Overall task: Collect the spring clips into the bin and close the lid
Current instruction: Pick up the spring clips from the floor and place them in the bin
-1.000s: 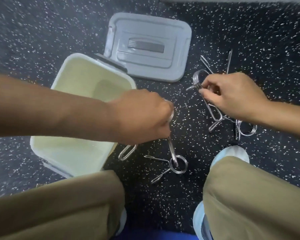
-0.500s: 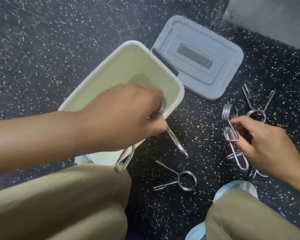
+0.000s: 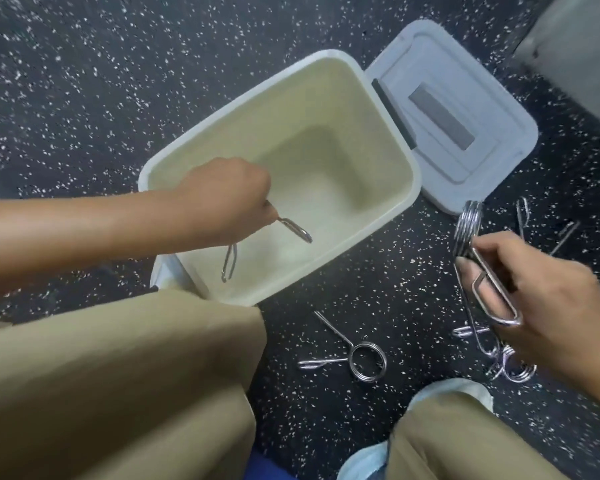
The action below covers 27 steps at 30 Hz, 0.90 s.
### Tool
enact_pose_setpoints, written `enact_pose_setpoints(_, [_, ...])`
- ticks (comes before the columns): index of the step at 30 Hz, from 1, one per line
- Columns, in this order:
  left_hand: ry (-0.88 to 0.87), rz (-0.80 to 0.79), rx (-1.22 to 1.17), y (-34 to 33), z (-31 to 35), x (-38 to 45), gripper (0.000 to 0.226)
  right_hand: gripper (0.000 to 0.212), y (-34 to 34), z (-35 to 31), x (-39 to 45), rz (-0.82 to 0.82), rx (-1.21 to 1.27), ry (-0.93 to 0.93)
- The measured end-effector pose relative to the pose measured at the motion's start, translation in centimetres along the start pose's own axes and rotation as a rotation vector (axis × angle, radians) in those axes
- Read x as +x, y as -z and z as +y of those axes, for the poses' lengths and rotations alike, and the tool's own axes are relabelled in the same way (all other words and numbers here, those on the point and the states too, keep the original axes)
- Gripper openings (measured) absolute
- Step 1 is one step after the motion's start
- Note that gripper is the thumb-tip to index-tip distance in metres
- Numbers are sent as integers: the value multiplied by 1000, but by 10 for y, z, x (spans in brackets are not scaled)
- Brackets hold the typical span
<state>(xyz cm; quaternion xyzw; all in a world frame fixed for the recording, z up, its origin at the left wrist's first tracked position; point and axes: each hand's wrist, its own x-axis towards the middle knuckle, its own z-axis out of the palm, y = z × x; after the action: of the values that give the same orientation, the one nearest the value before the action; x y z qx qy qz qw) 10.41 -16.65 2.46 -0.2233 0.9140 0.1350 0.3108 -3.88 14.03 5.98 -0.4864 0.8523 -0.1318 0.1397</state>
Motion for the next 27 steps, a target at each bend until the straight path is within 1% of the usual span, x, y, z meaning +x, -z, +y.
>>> enact_pose_setpoints(3, [15,-70,59,-18,-3,23,27,24,7,-4,16,30,0,34])
enact_pose_setpoints(6, [19,-89,85,-33,-1,38,20,21,9,-9,32,24,59,43])
enact_pose_setpoints(8, [18,-96,86,-40,0,43,17,21,9,-14,41,60,24,48])
enact_pose_setpoints(10, [-5,-100,102,-47,0,46,15,20,9,-16,48,80,-33,103])
enact_pose_setpoints(13, [3,-117,140,-57,-5,49,17,14,6,-19,59,75,-106,222])
enact_pose_setpoints(18, [6,-100,141,-62,-11,51,6,12,5,-26,77,10,-139,297])
enact_pose_setpoints(22, [-12,-64,92,-56,-18,44,10,15,8,-32,93,-26,-167,343])
enact_pose_setpoints(27, [-59,-62,76,-39,-28,25,30,28,15,-42,122,-56,-187,429])
